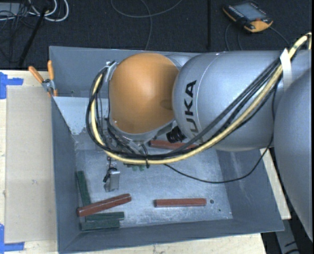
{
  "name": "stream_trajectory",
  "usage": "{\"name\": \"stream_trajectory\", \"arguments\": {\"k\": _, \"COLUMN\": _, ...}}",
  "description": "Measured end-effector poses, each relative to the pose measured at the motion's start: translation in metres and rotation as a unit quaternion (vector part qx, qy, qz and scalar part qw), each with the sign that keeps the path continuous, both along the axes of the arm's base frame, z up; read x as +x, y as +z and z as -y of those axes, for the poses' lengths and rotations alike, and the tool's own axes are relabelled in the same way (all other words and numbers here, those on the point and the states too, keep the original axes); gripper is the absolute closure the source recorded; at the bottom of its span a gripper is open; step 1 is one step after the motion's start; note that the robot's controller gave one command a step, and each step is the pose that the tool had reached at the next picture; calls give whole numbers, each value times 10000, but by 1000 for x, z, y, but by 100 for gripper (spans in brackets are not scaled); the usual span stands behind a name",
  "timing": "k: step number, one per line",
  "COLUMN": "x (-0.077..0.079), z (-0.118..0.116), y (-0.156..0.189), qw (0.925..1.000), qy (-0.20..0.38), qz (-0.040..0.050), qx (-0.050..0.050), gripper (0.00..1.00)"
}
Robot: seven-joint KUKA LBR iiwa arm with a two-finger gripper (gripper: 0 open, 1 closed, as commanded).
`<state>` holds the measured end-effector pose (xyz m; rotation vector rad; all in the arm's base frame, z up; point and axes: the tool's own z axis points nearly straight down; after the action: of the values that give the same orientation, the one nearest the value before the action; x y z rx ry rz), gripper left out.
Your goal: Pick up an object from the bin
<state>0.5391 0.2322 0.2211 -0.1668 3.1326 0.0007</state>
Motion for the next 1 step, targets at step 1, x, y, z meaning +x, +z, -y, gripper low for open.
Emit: {"name": "stream_trajectory", "arguments": {"k": 1, "x": 8, "z": -6, "y": -63, "qw": 9953, "qy": 970, "qz": 2, "qx": 1, "gripper": 0}}
